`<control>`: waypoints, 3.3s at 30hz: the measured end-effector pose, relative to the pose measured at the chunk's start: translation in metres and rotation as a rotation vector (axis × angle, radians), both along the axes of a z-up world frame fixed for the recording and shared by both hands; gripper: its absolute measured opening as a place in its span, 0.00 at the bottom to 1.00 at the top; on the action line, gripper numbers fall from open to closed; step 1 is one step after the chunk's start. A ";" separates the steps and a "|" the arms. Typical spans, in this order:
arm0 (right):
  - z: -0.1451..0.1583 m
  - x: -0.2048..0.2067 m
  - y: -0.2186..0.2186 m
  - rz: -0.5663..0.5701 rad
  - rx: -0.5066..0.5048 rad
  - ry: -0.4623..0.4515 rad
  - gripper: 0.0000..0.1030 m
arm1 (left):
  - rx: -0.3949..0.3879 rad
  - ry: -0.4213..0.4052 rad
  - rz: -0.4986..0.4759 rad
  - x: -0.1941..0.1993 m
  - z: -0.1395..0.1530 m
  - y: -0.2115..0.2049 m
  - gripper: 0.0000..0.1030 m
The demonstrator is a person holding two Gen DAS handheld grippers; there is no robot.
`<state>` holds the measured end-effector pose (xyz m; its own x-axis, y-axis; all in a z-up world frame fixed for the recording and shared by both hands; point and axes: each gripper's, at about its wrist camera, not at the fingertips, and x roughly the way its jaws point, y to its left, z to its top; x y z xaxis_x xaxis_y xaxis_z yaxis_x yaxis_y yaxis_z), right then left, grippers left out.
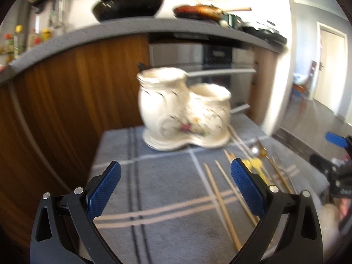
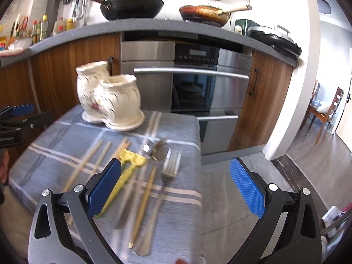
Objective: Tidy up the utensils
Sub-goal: 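Grasp the silver fork with the right tool while the left tool grasps a wooden chopstick, then lift and carry the fork and chopstick over the cream ceramic holder with both tools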
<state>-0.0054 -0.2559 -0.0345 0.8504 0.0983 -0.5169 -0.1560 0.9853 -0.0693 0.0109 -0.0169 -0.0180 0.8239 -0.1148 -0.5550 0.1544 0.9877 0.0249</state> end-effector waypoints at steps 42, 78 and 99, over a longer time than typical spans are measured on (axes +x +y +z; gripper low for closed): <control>-0.056 0.068 0.004 0.010 0.081 0.459 0.07 | 0.032 0.383 -0.177 0.055 -0.071 -0.025 0.08; 0.064 0.030 0.037 0.146 0.119 -0.174 0.05 | -0.135 -0.079 -0.171 0.033 0.048 0.040 0.05; 0.110 0.178 0.083 0.220 0.409 -0.142 0.05 | -0.310 -0.338 -0.106 0.175 0.097 0.055 0.05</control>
